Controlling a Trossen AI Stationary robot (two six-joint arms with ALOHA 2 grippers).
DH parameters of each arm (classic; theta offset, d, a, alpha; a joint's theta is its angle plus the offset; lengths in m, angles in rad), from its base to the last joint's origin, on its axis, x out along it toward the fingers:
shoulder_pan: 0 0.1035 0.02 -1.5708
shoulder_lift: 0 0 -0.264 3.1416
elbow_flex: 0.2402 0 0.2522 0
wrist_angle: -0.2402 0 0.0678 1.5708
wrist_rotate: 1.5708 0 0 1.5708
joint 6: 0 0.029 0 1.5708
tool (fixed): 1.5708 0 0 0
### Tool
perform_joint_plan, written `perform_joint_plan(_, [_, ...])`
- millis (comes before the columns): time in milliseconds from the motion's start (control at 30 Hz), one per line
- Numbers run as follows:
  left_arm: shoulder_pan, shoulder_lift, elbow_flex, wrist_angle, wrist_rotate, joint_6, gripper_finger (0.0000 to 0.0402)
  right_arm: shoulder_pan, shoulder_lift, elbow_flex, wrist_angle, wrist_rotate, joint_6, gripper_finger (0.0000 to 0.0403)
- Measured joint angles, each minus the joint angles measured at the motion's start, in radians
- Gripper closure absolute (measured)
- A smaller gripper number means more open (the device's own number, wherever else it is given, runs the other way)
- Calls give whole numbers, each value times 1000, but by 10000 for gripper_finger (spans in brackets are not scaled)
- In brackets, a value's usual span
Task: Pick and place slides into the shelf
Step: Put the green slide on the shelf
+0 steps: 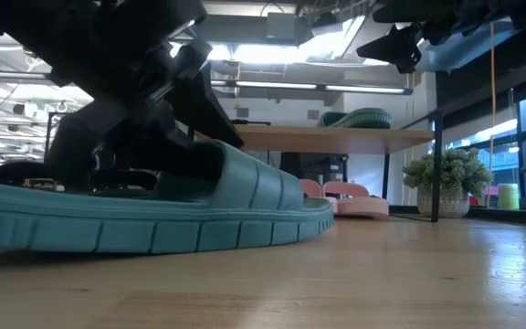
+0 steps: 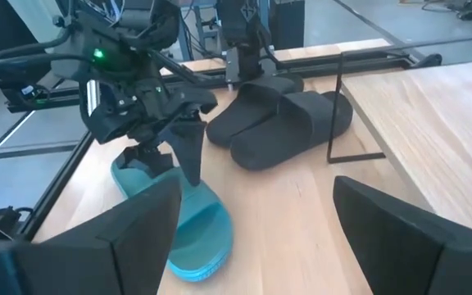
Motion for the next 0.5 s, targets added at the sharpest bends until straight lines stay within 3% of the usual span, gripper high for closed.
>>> perform_joint_plan(233, [11, 0, -1, -2, 7, -27, 250, 0, 0, 0, -6, 0, 0, 83])
perform_joint_plan(500, [12, 0, -1, 3, 5, -52, 382, 0, 0, 0, -7, 0, 0, 83])
